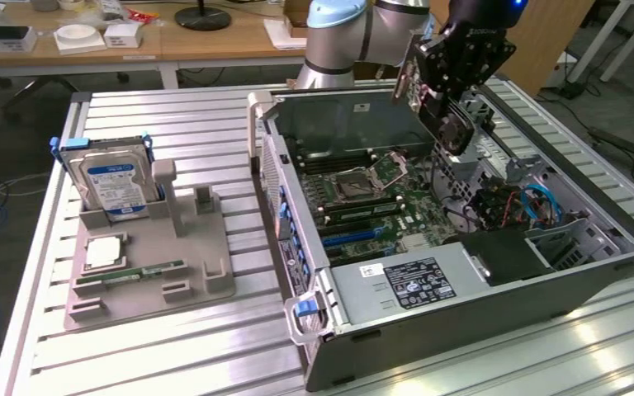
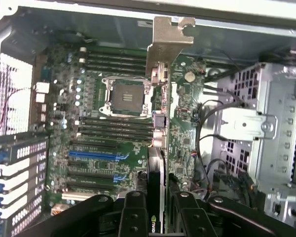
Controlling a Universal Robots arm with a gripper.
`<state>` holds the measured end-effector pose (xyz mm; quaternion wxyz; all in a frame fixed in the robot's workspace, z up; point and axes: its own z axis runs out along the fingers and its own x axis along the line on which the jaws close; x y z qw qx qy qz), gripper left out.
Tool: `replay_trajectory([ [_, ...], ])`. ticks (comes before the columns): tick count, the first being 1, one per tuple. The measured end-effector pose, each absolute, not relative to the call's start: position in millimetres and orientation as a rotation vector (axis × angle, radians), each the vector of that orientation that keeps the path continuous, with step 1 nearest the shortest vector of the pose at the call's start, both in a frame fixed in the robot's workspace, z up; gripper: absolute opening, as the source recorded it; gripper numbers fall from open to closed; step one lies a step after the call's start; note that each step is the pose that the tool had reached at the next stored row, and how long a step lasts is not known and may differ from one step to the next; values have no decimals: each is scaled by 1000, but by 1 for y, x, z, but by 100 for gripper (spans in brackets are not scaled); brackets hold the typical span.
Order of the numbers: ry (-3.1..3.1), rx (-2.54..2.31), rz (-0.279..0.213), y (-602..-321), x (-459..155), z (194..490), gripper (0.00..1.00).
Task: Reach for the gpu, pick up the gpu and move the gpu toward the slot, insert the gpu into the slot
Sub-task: 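Insert the gpu into the slot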
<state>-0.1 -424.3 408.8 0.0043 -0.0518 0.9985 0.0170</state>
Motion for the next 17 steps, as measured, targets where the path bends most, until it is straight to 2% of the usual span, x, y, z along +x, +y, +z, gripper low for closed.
replay_trajectory([
  [17,3094,-514,55,-424,0,409,26],
])
